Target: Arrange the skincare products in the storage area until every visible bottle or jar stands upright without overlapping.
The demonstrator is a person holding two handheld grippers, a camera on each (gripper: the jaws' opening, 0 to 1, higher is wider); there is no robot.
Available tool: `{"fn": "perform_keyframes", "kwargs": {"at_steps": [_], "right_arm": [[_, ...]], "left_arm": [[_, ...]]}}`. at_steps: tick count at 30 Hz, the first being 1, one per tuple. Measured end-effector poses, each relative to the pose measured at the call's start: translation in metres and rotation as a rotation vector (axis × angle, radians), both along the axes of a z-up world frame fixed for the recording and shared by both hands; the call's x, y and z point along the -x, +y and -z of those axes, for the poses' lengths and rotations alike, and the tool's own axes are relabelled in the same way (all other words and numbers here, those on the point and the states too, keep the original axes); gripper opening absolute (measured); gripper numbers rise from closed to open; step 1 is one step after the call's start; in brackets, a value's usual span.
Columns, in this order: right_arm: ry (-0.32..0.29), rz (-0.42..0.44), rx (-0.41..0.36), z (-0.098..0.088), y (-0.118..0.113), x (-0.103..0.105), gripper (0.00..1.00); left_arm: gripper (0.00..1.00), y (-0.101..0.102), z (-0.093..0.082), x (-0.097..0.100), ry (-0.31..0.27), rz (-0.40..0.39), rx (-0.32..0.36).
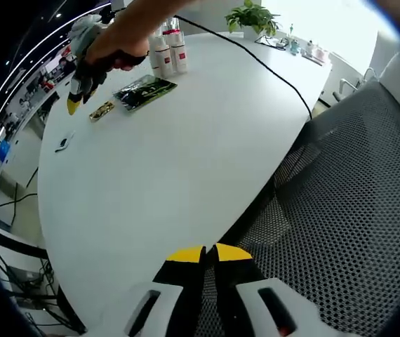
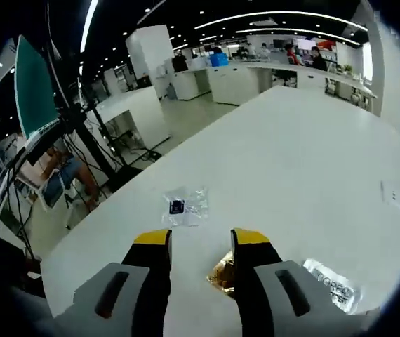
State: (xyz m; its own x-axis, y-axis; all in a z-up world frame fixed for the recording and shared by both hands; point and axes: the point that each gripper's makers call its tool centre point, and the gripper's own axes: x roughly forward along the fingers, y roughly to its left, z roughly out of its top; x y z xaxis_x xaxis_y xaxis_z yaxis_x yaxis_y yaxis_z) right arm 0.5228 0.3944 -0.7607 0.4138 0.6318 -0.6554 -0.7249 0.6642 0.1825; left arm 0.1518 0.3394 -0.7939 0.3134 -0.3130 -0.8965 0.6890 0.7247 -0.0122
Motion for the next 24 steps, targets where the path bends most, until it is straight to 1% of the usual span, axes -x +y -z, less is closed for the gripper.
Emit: {"fn": "perform_keyframes", "kwargs": {"at_steps": [1, 2, 3, 4, 5, 6, 7, 8, 9, 11, 12, 13, 14, 15, 17, 18, 19, 20, 21, 22, 24], "right_arm": [[-0.018, -0.015, 0.024, 0.001, 0.008, -0.005, 0.41], [0.0, -0.014, 0.026, 0.004, 0.013, -0.003, 0.4], [0.046, -0.01, 0.049, 0.009, 0.016, -0.002, 0.39], [0.067, 0.018, 0.041, 0.009, 0.019, -0.006, 0.4], [0.076, 0.029, 0.029, 0.01, 0.024, -0.01, 0.42], [0.082, 0.032, 0.032, 0.014, 0.029, -0.018, 0.45], [0.091, 0.027, 0.048, 0.019, 0.031, -0.02, 0.48], [0.102, 0.008, 0.102, 0.027, 0.031, -0.02, 0.5], [0.094, -0.006, 0.115, 0.03, 0.033, -0.023, 0.51], [0.102, -0.01, 0.13, 0.037, 0.036, -0.025, 0.51], [0.098, -0.008, 0.139, 0.042, 0.039, -0.034, 0.51], [0.091, -0.009, 0.145, 0.044, 0.04, -0.037, 0.51], [0.087, -0.017, 0.16, 0.044, 0.041, -0.032, 0.51], [0.065, -0.007, 0.185, 0.044, 0.039, -0.034, 0.5], [0.028, -0.055, 0.232, 0.045, 0.045, -0.035, 0.51], [0.019, -0.069, 0.25, 0.045, 0.044, -0.03, 0.51], [-0.006, -0.106, 0.286, 0.046, 0.044, -0.027, 0.51], [-0.04, -0.147, 0.327, 0.049, 0.044, -0.033, 0.49], [-0.008, -0.172, 0.253, 0.046, 0.055, -0.026, 0.42], [-0.031, -0.151, 0.264, 0.042, 0.048, -0.021, 0.4], [-0.025, -0.141, 0.258, 0.042, 0.046, -0.021, 0.39]], "left_arm": [[0.05, 0.0, -0.001, 0.0, -0.003, 0.0, 0.002], [0.05, 0.0, -0.001, -0.001, -0.005, 0.002, 0.002], [0.05, 0.0, -0.001, 0.0, -0.004, 0.0, 0.002], [0.05, 0.002, -0.001, 0.0, 0.0, -0.005, -0.001], [0.06, 0.0, -0.001, -0.001, -0.003, -0.004, 0.003], [0.05, 0.0, -0.002, 0.0, -0.007, 0.005, 0.003], [0.05, 0.0, -0.002, -0.001, -0.011, 0.007, 0.001], [0.05, 0.001, -0.001, -0.001, -0.008, 0.001, 0.002], [0.05, 0.001, -0.001, -0.001, -0.005, -0.003, 0.003], [0.06, 0.001, 0.0, 0.0, -0.006, 0.002, 0.001], [0.05, 0.002, 0.001, 0.0, -0.003, 0.001, 0.0], [0.06, 0.003, 0.001, 0.0, -0.002, 0.0, 0.0], [0.06, 0.003, 0.002, 0.001, 0.002, -0.004, -0.001], [0.06, 0.003, 0.003, 0.001, 0.001, -0.003, -0.001], [0.06, 0.004, 0.003, 0.0, -0.001, -0.005, 0.0], [0.06, 0.005, 0.004, 0.001, 0.002, -0.009, 0.003], [0.06, 0.006, 0.005, 0.001, 0.007, -0.003, -0.009], [0.06, 0.005, 0.004, 0.001, 0.003, -0.001, -0.004], [0.06, 0.005, 0.003, 0.001, 0.003, -0.002, -0.004], [0.06, 0.005, 0.002, 0.0, -0.002, -0.003, 0.0], [0.06, 0.004, 0.003, 0.0, -0.003, -0.001, -0.001]]}}
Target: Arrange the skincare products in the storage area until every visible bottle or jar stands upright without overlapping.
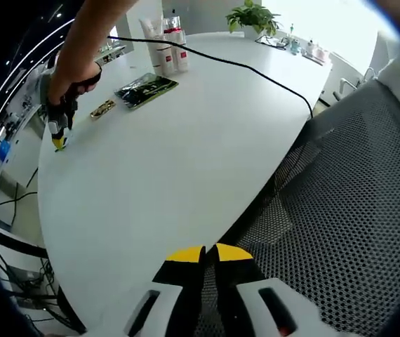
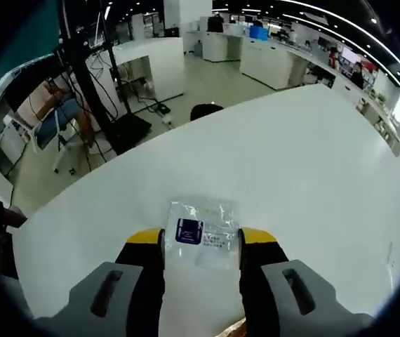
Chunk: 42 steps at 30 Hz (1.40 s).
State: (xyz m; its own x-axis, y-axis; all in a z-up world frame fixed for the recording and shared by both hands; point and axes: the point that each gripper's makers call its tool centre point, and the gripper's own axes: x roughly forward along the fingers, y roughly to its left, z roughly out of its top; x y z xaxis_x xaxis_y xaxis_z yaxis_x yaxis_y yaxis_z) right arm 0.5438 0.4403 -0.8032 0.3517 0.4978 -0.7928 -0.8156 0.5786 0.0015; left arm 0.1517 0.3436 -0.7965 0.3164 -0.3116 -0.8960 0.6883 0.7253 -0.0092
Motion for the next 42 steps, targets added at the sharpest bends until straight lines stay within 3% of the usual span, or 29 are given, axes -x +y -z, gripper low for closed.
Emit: {"fn": "perform_keyframes", "kwargs": {"at_steps": [9, 13, 15, 27, 34, 37, 39, 42], "right_arm": [[0.01, -0.024, -0.002, 0.003, 0.002, -0.005, 0.38], [0.11, 0.073, -0.074, -0.003, 0.0, 0.001, 0.36], [0.091, 0.05, -0.05, 0.0, 0.0, -0.011, 0.36], [0.056, 0.0, -0.012, -0.006, -0.024, 0.005, 0.35], [0.065, -0.005, -0.071, -0.026, -0.037, 0.034, 0.36], [0.084, 0.012, -0.163, -0.043, -0.039, 0.06, 0.36], [0.088, 0.002, -0.176, -0.054, -0.048, 0.085, 0.36], [0.078, -0.017, -0.189, -0.062, -0.061, 0.107, 0.36]], "left_arm": [[0.06, 0.001, 0.002, -0.002, 0.003, -0.003, -0.01], [0.06, 0.002, 0.002, -0.003, 0.001, -0.007, -0.014], [0.06, 0.002, 0.002, -0.004, 0.0, -0.009, -0.015], [0.06, 0.004, 0.003, -0.005, -0.004, -0.017, -0.021], [0.06, 0.005, 0.002, -0.006, -0.008, -0.019, -0.023], [0.07, 0.005, 0.001, -0.007, -0.014, -0.022, -0.023], [0.07, 0.004, 0.0, -0.008, -0.018, -0.022, -0.019], [0.08, 0.003, -0.002, -0.01, -0.022, -0.033, -0.003]]}}
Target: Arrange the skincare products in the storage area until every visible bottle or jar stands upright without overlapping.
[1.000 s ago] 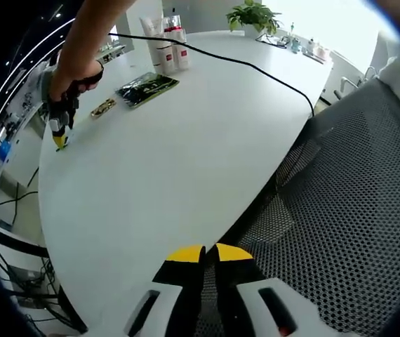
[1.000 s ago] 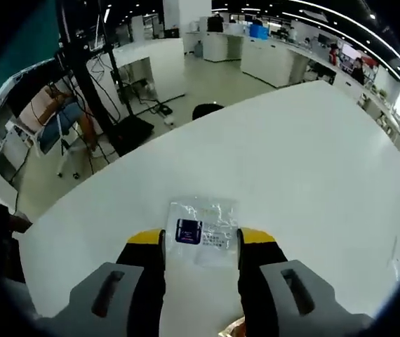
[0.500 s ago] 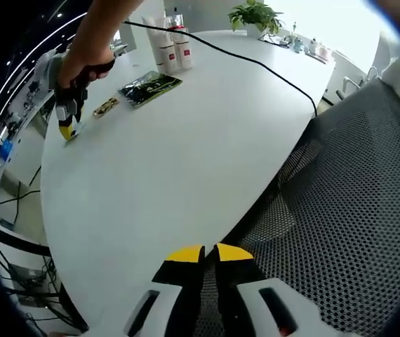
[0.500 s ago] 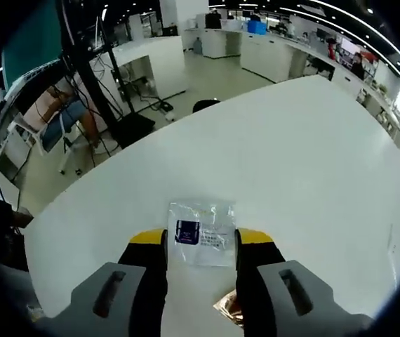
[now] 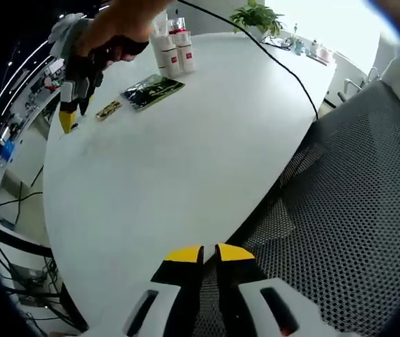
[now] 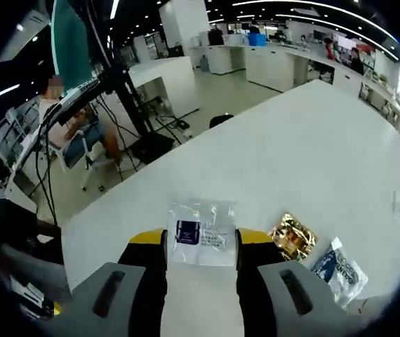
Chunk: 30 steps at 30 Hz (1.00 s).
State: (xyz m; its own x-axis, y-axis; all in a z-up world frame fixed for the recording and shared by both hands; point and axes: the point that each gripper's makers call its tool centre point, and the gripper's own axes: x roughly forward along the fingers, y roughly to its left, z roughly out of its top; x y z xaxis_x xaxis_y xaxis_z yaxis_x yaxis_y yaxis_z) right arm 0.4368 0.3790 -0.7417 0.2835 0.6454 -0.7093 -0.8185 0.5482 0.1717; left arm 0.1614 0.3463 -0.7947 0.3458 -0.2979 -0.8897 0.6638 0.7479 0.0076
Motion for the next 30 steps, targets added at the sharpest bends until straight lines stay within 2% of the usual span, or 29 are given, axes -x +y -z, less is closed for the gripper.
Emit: {"fn": "perform_keyframes", "kwargs": {"at_steps": [1, 2, 3, 4, 5, 12, 16, 21, 26, 29, 30], "right_arm": [[0.002, 0.001, -0.002, -0.003, -0.005, 0.008, 0.36], [0.002, -0.001, -0.002, -0.01, -0.015, 0.026, 0.36], [0.007, 0.0, -0.013, -0.016, -0.023, 0.037, 0.36], [0.016, 0.005, -0.016, -0.017, -0.025, 0.04, 0.36], [0.038, 0.021, -0.029, -0.021, -0.033, 0.053, 0.36], [0.044, 0.07, -0.049, -0.035, -0.07, 0.108, 0.36], [0.054, 0.099, -0.051, -0.039, -0.091, 0.134, 0.37], [0.046, 0.137, -0.075, -0.049, -0.111, 0.162, 0.37], [0.03, 0.135, -0.089, -0.054, -0.121, 0.183, 0.37], [0.003, 0.135, -0.099, -0.059, -0.124, 0.189, 0.37], [-0.009, 0.132, -0.1, -0.061, -0.125, 0.19, 0.37]], "left_arm": [[0.08, -0.001, -0.004, -0.001, -0.001, -0.01, 0.01], [0.08, -0.003, -0.007, -0.002, -0.01, -0.011, 0.017], [0.08, -0.009, -0.01, -0.007, -0.047, 0.006, 0.048], [0.08, -0.008, -0.012, -0.005, -0.038, 0.001, 0.045], [0.08, -0.012, -0.015, -0.008, -0.049, -0.006, 0.063], [0.12, -0.026, -0.024, -0.005, -0.058, 0.033, 0.095], [0.13, -0.027, -0.022, -0.002, -0.043, 0.036, 0.094], [0.17, -0.033, -0.032, -0.006, -0.081, 0.042, 0.12], [0.18, -0.038, -0.044, -0.013, -0.107, 0.011, 0.188], [0.18, -0.042, -0.055, -0.021, -0.125, -0.031, 0.256], [0.18, -0.044, -0.06, -0.024, -0.114, -0.057, 0.305]]}}
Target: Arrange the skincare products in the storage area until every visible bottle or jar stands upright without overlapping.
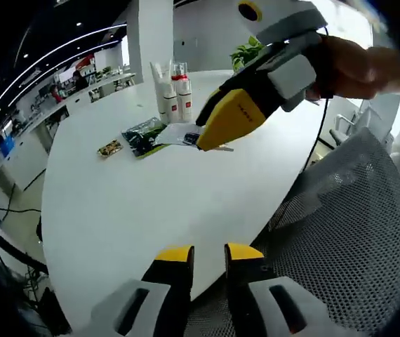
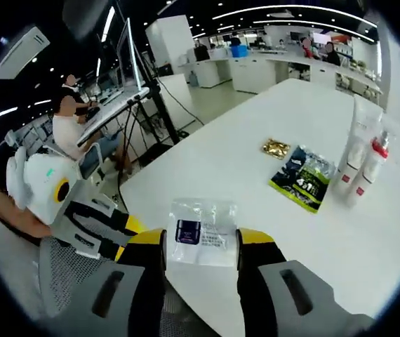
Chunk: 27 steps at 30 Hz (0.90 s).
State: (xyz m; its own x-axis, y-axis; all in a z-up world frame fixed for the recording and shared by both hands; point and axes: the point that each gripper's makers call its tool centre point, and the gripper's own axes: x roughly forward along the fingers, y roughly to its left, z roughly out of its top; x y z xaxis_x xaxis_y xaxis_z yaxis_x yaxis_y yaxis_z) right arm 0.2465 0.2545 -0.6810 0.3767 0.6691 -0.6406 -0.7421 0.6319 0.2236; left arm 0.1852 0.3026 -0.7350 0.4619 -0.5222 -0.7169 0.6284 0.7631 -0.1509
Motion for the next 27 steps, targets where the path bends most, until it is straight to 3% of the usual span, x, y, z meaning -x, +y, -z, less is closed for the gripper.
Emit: {"fn": "perform_keyframes", "kwargs": {"at_steps": [2, 4, 10, 14, 15, 17, 19, 23, 27], "right_arm": [[-0.032, -0.005, 0.011, -0.001, -0.002, 0.0, 0.37], [-0.042, -0.003, 0.007, 0.0, -0.003, 0.002, 0.37], [-0.096, -0.013, 0.028, 0.0, -0.007, 0.007, 0.37], [-0.124, -0.02, 0.028, -0.001, -0.008, 0.013, 0.38], [-0.126, -0.022, 0.026, -0.001, -0.008, 0.014, 0.38], [-0.13, -0.02, 0.017, -0.002, -0.008, 0.019, 0.38], [-0.146, -0.021, 0.021, -0.003, -0.009, 0.02, 0.38], [-0.164, -0.026, 0.024, -0.004, -0.01, 0.022, 0.38], [-0.193, -0.061, 0.021, -0.007, -0.003, 0.026, 0.38]], "left_arm": [[0.19, 0.0, -0.005, -0.004, 0.033, -0.049, 0.072], [0.19, 0.003, -0.015, -0.014, 0.019, -0.101, 0.133], [0.21, -0.014, -0.034, -0.01, 0.085, -0.08, 0.331], [0.21, -0.024, -0.041, -0.001, 0.204, -0.036, 0.466], [0.21, -0.028, -0.047, 0.0, 0.25, -0.059, 0.549], [0.21, -0.033, -0.058, -0.004, 0.288, -0.079, 0.672], [0.21, -0.033, -0.064, -0.008, 0.304, -0.114, 0.745], [0.21, -0.029, -0.065, -0.019, 0.297, -0.187, 0.811], [0.2, -0.029, -0.063, -0.019, 0.278, -0.18, 0.793]]}}
